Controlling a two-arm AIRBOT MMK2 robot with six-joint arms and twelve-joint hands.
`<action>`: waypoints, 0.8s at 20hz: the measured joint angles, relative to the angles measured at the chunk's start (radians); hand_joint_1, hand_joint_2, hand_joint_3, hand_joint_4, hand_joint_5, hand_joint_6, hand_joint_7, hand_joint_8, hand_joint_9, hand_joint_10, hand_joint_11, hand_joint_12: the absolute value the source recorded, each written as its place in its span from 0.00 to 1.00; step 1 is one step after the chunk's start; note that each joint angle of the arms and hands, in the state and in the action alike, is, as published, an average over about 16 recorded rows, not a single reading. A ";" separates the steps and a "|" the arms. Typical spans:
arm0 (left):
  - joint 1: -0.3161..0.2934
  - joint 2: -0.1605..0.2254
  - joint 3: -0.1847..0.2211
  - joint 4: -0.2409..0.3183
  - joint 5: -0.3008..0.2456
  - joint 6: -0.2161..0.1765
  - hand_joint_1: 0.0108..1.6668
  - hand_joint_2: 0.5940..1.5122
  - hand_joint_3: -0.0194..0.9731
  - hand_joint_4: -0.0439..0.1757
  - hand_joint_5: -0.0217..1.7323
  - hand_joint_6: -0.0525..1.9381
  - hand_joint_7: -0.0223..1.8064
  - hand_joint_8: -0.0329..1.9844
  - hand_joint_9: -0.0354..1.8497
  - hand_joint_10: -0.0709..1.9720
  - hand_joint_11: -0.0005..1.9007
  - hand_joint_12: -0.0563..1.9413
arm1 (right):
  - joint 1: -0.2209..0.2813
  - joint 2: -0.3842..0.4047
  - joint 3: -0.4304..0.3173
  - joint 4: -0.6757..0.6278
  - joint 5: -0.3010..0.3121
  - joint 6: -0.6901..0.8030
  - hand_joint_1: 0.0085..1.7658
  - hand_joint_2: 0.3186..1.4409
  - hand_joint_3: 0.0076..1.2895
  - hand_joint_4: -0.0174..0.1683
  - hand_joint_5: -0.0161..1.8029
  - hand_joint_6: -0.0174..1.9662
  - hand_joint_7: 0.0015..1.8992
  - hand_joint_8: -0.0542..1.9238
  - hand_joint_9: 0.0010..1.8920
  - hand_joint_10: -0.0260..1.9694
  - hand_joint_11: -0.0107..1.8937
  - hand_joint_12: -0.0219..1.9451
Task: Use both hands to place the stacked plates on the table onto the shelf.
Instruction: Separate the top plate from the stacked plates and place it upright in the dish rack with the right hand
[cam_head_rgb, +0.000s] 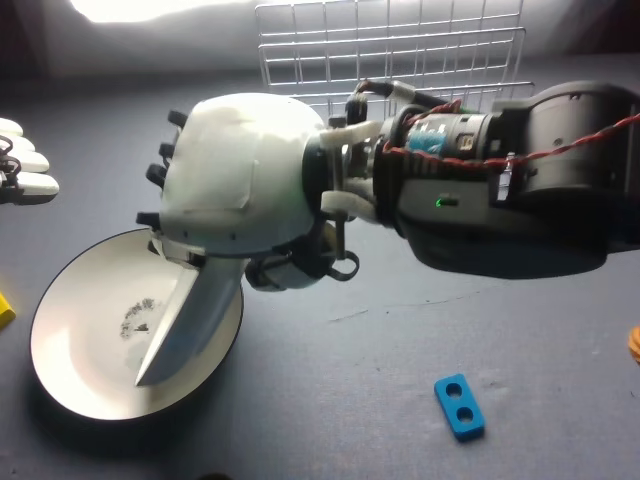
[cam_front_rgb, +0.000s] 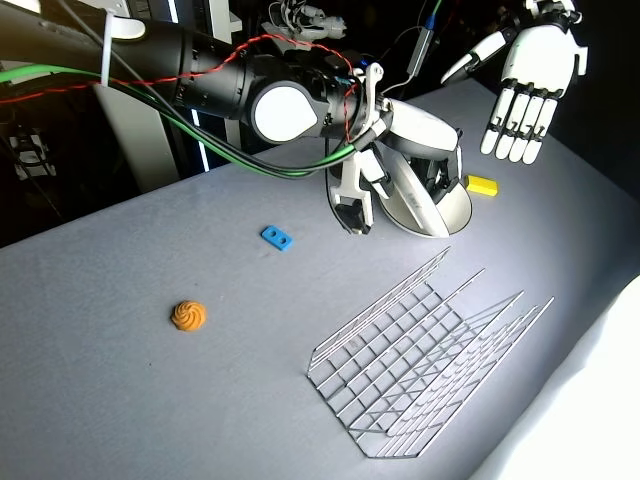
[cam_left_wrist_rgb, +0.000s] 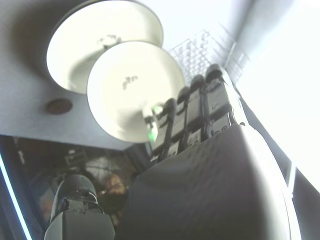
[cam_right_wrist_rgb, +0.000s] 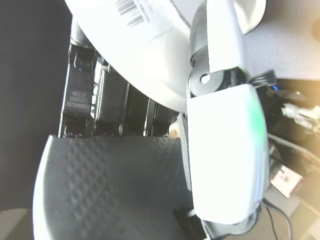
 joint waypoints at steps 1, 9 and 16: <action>0.000 0.000 0.003 0.000 0.000 -0.001 0.01 0.40 0.05 0.21 0.02 0.04 0.02 0.02 0.03 0.04 0.01 0.03 | 0.007 0.007 -0.008 0.005 -0.002 0.000 0.70 0.58 0.01 0.21 0.54 0.46 0.56 0.44 0.67 0.02 0.41 0.55; 0.002 0.000 0.019 0.003 0.002 -0.005 0.01 0.40 0.05 0.21 0.02 0.04 0.02 0.01 0.03 0.04 0.01 0.03 | 0.065 0.067 -0.068 0.067 -0.025 0.000 0.69 0.60 0.01 0.18 0.54 0.50 0.55 0.44 0.67 0.01 0.41 0.55; 0.003 -0.001 0.027 0.007 0.002 -0.006 0.01 0.40 0.05 0.21 0.02 0.04 0.02 0.01 0.03 0.04 0.01 0.03 | 0.120 0.108 -0.097 0.155 -0.056 0.000 0.69 0.61 0.01 0.19 0.53 0.50 0.54 0.44 0.67 0.01 0.41 0.55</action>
